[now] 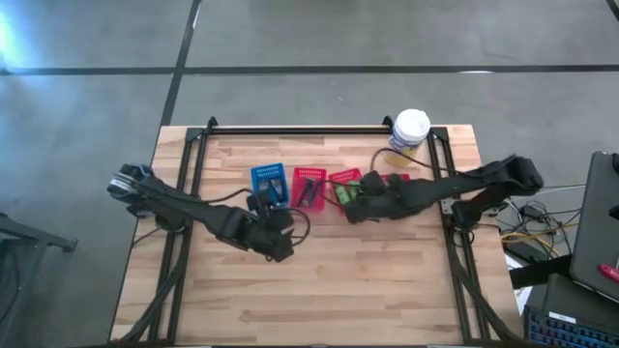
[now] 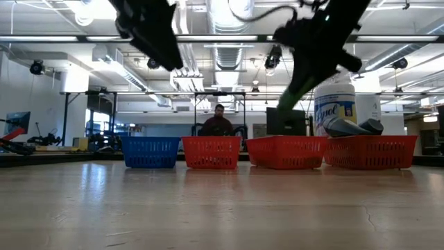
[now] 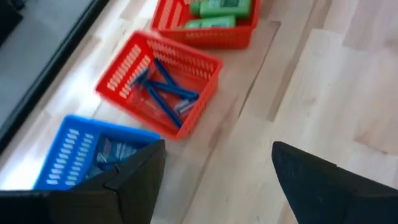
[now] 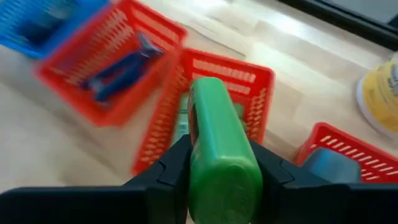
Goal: Pick & Place Travel size toiletries
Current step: Put the shampoo into the middle red bin, then return to Home Position
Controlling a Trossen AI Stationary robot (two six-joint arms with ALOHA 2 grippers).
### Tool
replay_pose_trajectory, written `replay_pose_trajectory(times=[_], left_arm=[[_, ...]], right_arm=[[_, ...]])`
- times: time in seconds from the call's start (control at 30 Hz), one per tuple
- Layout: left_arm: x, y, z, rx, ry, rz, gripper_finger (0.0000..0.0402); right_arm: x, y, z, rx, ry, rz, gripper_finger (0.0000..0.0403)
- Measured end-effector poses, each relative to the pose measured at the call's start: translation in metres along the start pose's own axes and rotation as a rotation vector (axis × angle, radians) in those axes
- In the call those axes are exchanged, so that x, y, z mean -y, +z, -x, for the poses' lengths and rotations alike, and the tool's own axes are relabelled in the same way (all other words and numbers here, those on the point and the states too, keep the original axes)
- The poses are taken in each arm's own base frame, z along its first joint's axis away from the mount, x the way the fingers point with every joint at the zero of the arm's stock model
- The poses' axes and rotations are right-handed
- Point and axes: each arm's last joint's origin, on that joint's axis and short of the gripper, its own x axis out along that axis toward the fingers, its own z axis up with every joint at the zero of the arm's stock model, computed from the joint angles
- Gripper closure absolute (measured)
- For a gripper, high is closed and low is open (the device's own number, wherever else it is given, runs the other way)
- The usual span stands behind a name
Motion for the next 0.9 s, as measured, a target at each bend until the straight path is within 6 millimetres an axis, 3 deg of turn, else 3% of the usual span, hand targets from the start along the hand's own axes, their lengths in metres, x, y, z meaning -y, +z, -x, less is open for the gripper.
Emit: replay_pose_trajectory(times=[0.3, 0.57, 0.9], left_arm=[[-0.043, -0.040, 0.014, 0.111, -0.081, 0.156, 0.0104], [-0.088, -0.068, 0.030, 0.216, -0.133, 0.248, 0.0104], [-0.114, -0.078, 0.039, 0.305, -0.277, 0.363, 0.0104]], right_arm=[[-0.006, 0.002, -0.051, -0.007, -0.128, 0.024, 0.0300], [-0.007, 0.012, -0.085, -0.069, -0.078, -0.014, 0.0259], [-0.007, 0.012, -0.081, -0.094, -0.060, -0.078, 0.0172]])
